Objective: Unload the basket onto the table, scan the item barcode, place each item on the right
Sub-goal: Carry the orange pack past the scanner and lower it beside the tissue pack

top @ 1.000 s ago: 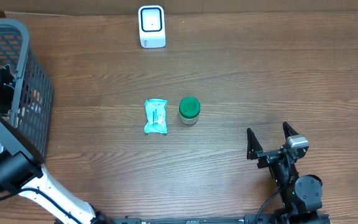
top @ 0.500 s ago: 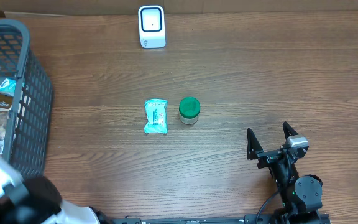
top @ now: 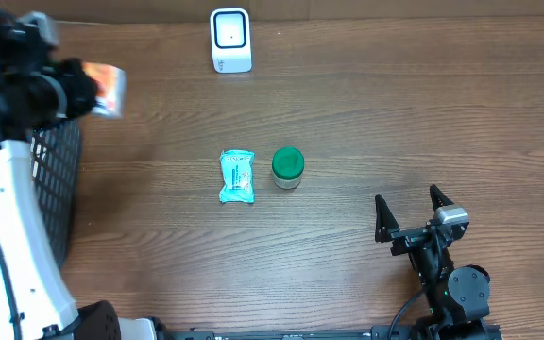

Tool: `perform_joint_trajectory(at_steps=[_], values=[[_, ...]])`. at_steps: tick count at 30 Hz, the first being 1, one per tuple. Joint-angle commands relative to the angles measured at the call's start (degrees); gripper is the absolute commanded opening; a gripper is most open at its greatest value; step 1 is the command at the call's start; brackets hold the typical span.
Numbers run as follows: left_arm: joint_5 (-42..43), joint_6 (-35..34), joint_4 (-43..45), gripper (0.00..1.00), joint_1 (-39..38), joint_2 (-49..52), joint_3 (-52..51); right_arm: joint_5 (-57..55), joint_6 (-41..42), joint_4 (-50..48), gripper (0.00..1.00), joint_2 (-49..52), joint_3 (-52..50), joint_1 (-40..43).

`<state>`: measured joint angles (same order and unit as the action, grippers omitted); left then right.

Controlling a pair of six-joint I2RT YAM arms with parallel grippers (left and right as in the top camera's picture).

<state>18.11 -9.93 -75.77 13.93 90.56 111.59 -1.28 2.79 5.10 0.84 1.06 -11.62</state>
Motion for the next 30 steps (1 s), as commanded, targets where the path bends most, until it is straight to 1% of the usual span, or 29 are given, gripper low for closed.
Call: perform_joint_trajectory(at_steps=[1, 6, 12, 16, 23, 30], values=[[-0.3, 0.8, 1.2, 0.05, -3.3, 0.5, -5.9, 0.3, -0.3, -0.4, 1.00, -0.7, -0.6, 0.1], [-0.1, -1.5, 8.0, 0.04, -7.2, 0.6, -17.9, 0.3, -0.3, -0.4, 1.00, -0.7, -0.6, 0.1], [-0.1, -4.7, 20.6, 0.04, -11.9, 0.9, -33.4, 0.3, -0.3, -0.4, 1.00, -0.7, -0.6, 0.1], [-0.3, -8.2, 29.3, 0.04, -13.6, 1.0, -42.9, 0.3, -0.3, -0.4, 1.00, -0.7, -0.6, 0.1], [-0.7, -16.3, 40.8, 0.04, -13.8, 1.0, -53.8, 0.3, -0.3, -0.4, 1.00, -0.7, -0.6, 0.1], [-0.7, -20.0, 48.6, 0.04, -16.5, 1.0, -60.4, 0.3, -0.3, -0.4, 1.00, -0.7, -0.6, 0.1]])
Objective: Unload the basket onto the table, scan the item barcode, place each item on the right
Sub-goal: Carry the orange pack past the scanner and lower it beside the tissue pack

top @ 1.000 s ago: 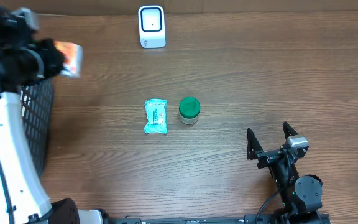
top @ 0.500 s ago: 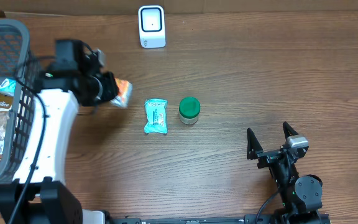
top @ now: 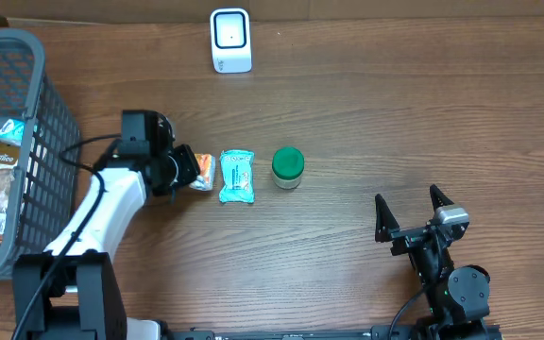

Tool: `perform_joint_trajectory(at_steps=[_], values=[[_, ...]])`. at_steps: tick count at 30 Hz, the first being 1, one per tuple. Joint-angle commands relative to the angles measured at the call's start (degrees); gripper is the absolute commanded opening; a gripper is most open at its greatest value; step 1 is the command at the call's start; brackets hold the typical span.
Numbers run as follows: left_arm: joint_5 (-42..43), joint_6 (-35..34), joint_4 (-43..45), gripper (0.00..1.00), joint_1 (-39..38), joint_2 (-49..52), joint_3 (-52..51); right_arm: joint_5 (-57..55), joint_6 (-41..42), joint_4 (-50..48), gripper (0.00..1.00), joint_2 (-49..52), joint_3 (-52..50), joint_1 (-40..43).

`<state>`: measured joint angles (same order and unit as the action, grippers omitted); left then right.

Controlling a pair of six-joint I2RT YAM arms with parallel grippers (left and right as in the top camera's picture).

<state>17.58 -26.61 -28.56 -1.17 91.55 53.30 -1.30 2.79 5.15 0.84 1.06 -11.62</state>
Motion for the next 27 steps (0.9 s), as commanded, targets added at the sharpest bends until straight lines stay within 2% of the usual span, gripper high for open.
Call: perform_joint_trajectory(at_steps=[1, 16, 21, 26, 27], values=[[-0.2, -3.5, 2.1, 0.04, -1.8, 0.0, -2.6, 0.3, -0.3, -0.4, 1.00, -0.7, -0.6, 0.1], [-0.2, -4.3, 3.5, 0.05, -3.8, 0.0, -3.1, 0.3, -0.3, -0.4, 1.00, -0.7, -0.6, 0.1], [-0.2, -4.3, 3.5, 0.18, -3.8, 0.0, -3.1, 0.3, -0.3, -0.4, 1.00, -0.7, -0.6, 0.1], [-0.1, -4.3, 3.3, 0.47, -3.8, 0.0, -3.1, 0.3, -0.3, -0.4, 1.00, -0.7, -0.6, 0.1], [-0.1, -4.3, 3.4, 0.50, -3.8, 0.0, -3.1, 0.3, -0.3, -0.4, 1.00, -0.7, -0.6, 0.1]])
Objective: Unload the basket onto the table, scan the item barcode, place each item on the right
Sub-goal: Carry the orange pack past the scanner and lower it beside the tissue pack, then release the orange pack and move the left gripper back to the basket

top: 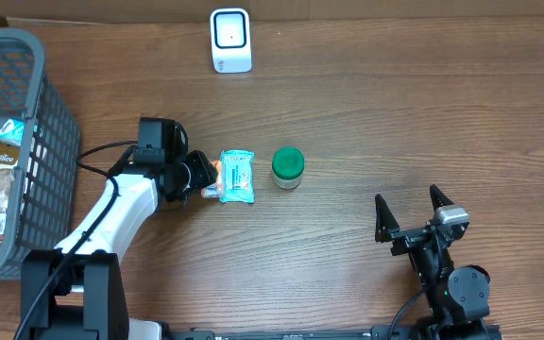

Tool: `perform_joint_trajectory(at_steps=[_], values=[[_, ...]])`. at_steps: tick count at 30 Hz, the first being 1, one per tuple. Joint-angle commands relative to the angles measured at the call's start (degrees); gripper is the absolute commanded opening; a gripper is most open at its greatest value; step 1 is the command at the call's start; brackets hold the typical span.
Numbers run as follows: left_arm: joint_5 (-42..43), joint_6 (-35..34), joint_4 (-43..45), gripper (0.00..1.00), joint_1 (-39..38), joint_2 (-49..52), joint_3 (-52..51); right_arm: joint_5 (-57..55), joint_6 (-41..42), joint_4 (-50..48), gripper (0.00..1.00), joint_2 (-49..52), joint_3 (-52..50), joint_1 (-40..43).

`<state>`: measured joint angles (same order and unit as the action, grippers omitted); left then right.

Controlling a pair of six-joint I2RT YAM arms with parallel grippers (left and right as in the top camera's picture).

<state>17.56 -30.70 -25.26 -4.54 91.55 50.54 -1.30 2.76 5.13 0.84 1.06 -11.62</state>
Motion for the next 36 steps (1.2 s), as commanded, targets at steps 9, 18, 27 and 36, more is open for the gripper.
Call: perform_joint_trajectory(at_steps=[9, 18, 27, 36], values=[[1.2, -0.1, -1.3, 0.66, -0.4, -0.4, 3.1, 0.3, -0.2, -0.4, 1.00, -0.7, -0.6, 0.1], [1.6, 8.8, -15.9, 0.86, -0.2, -1.1, 20.4, 0.3, -0.2, -0.4, 1.00, -0.7, -0.6, 0.1], [1.5, 16.9, -41.0, 0.88, 3.3, -1.1, 51.1, 0.3, -0.2, -0.4, 1.00, -0.7, -0.6, 0.1], [-0.1, 18.3, -53.9, 0.95, 16.7, -1.1, 75.8, 0.3, -0.2, -0.4, 1.00, -0.7, -0.6, 0.1]])
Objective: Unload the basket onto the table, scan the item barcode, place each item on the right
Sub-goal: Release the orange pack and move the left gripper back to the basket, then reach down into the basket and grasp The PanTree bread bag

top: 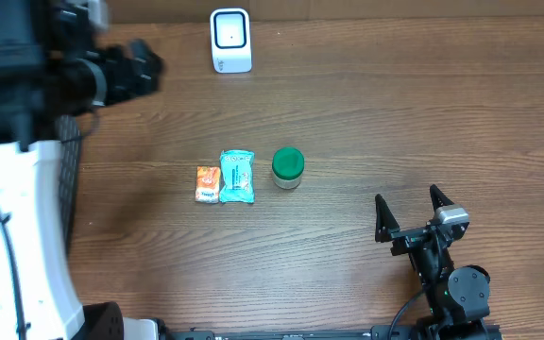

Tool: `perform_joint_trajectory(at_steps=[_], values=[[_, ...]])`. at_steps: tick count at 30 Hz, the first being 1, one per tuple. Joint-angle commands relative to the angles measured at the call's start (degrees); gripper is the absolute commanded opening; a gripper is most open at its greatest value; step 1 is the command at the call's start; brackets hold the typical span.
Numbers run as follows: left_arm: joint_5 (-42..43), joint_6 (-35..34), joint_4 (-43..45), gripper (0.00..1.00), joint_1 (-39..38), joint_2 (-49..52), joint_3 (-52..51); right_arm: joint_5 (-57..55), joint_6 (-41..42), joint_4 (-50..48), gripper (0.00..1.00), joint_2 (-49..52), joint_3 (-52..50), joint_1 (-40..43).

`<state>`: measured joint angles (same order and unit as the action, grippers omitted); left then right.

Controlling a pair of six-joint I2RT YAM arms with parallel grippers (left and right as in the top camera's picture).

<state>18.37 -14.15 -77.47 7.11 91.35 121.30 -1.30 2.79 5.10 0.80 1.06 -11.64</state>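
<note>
Near the table's far edge stands the white barcode scanner [230, 40]. Three items lie in a row at mid-table: a small orange packet [207, 183], a teal packet [237, 176] touching it, and a green-lidded jar [288, 166]. My left gripper [151, 64] hangs high at the upper left, blurred, open with nothing in it, well away from the items. My right gripper [410, 210] rests open near the front right, holding nothing.
The dark mesh basket [68, 184] at the left edge is mostly hidden behind my raised white left arm [12, 217]. Bare wooden table lies between the items and the scanner.
My left gripper was low beside the teal packet, on the orange packet. It has let go; the orange packet now lies on the table and the gripper is up at the upper left.
My left gripper first held the orange packet high over the basket at the left. It then stood low at mid-table with the packet, left of the teal one, then closer against it. Now the packet lies there and the gripper is raised. The right arm stayed still.
</note>
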Motion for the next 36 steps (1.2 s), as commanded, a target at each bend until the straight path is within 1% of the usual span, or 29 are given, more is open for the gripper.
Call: perform_joint_trajectory(at_steps=[1, 3, 6, 8, 11, 13, 14, 18, 20, 24, 25, 27, 30, 33, 36], values=[[-1.3, 1.9, -2.2, 0.98, 7.3, -0.9, 6.2, 0.3, -0.3, -0.4, 1.00, -0.6, -0.6, 0.1], [-1.4, 1.7, -2.9, 1.00, 12.7, -0.9, 7.3, 0.3, -0.3, -0.4, 1.00, -0.6, -0.6, 0.1], [-1.6, 1.0, -4.2, 1.00, 21.0, -0.7, 7.3, 0.3, -0.3, -0.4, 1.00, -0.6, -0.6, 0.1], [-2.5, -0.9, -5.1, 0.95, 26.1, -0.5, 6.6, 0.3, -0.3, -0.4, 1.00, -0.6, -0.6, 0.1], [-3.3, -0.9, -4.6, 0.86, 31.9, -0.5, 3.8, 0.3, -0.3, -0.4, 1.00, -0.6, -0.6, 0.1], [-6.4, -1.2, -4.2, 0.79, 34.5, -0.5, 0.9, 0.3, -0.3, -0.4, 1.00, -0.6, -0.6, 0.1], [-8.9, -2.8, -3.7, 0.78, 35.8, -0.5, -2.2, 0.3, -0.3, -0.4, 1.00, -0.6, -0.6, 0.1], [-14.2, -5.9, 0.2, 0.79, 37.4, -0.5, -12.3, 0.3, -0.3, -0.4, 1.00, -0.6, -0.6, 0.1], [-17.3, -7.0, 3.8, 0.82, 37.7, -0.5, -17.7, 0.3, -0.3, -0.4, 1.00, -0.6, -0.6, 0.1], [-20.1, -7.1, 11.8, 0.91, 37.9, 0.1, -25.6, 0.3, -0.3, -0.4, 1.00, -0.6, -0.6, 0.1], [-20.1, -7.1, 13.7, 0.97, 37.9, 0.5, -27.0, 0.3, -0.3, -0.4, 1.00, -0.6, -0.6, 0.1], [-20.3, -7.1, 16.4, 0.99, 37.9, 1.7, -28.4, 0.3, -0.3, -0.4, 1.00, -0.6, -0.6, 0.1], [-20.7, -7.1, 18.0, 1.00, 37.9, 4.9, -28.7, 0.3, -0.3, -0.4, 1.00, -0.6, -0.6, 0.1], [-26.0, -7.3, 17.4, 1.00, 37.9, 9.1, -28.7, 0.3, -0.3, -0.4, 1.00, -0.6, -0.6, 0.1], [-30.1, -10.1, 15.8, 1.00, 37.9, 13.5, -28.7, 0.3, -0.3, -0.4, 1.00, -0.6, -0.6, 0.1]])
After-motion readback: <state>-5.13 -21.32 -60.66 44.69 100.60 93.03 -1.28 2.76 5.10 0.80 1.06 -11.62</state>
